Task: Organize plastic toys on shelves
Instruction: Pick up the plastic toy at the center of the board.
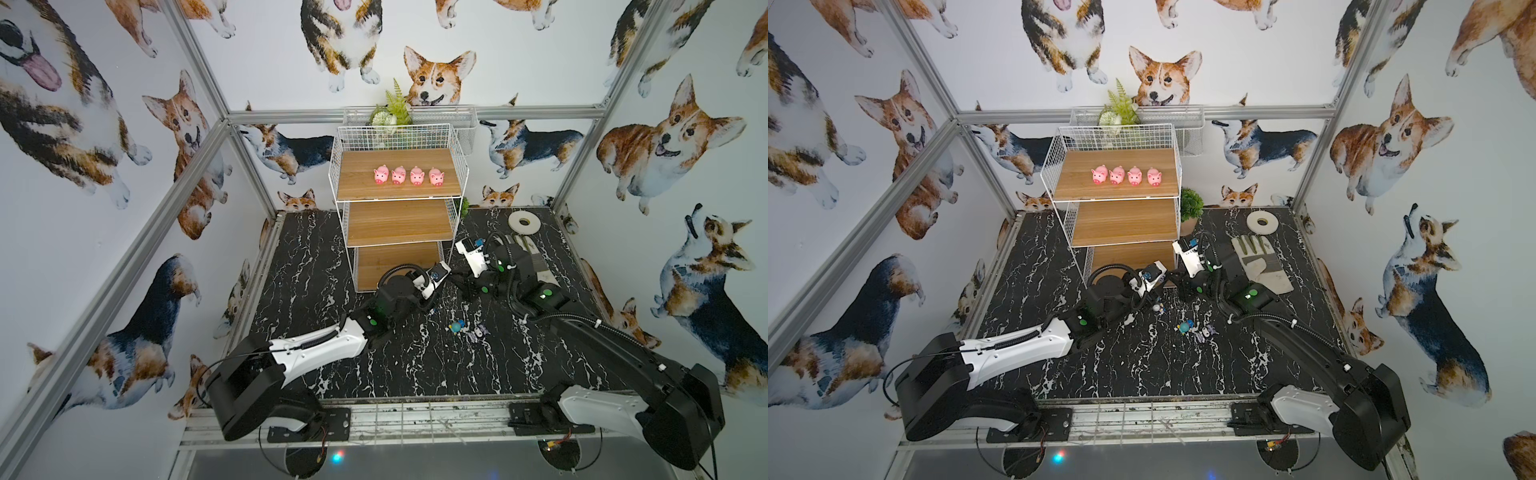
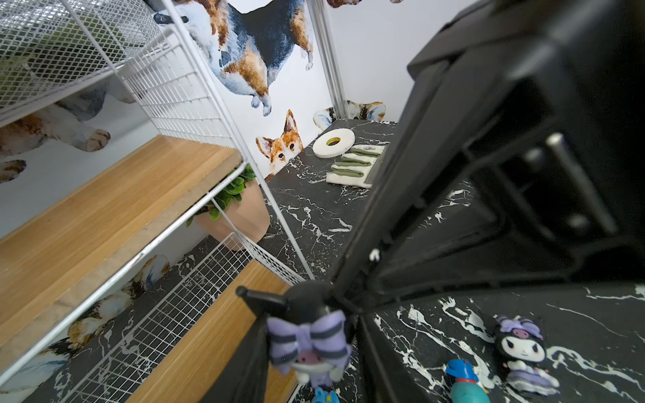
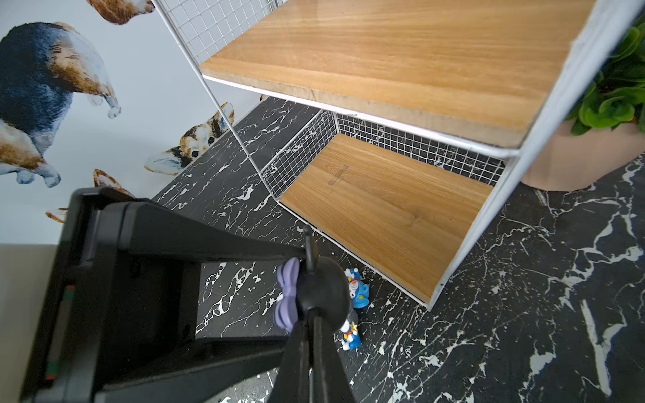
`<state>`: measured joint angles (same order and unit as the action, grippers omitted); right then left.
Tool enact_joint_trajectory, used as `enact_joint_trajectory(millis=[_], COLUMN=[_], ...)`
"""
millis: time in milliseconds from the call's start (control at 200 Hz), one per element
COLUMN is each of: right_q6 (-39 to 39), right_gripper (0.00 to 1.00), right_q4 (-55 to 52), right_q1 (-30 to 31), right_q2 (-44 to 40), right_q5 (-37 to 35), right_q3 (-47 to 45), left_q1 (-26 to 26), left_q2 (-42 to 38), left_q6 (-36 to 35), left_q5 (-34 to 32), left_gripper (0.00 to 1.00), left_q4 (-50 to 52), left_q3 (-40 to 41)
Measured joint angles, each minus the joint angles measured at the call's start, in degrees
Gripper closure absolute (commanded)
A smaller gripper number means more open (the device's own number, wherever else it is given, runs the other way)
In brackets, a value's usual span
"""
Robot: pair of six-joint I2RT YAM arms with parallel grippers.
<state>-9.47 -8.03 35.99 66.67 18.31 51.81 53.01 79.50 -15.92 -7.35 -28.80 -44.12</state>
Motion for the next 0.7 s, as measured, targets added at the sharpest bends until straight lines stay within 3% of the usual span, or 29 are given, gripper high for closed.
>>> enact_joint_trajectory(millis=[325,696], right_q6=[-2.75,-5.75], right_gripper=[1.0,1.0], right_q4=[0.09,0.83], right_q1=[0.07,0.07], right_q2=[0.2,0.24], right_q5=[-0.61,-0.44], right_q3=[-0.09,-0.26], left_q1=[0.13,0.15], left_q2=[0.31,0.07], left_q6=[0.09,0.09], left_q5=[-0.83,-1.53], left_gripper=[0.69,0.7], left_q4=[-0.48,-1.75], left_q3=[0.04,0.66])
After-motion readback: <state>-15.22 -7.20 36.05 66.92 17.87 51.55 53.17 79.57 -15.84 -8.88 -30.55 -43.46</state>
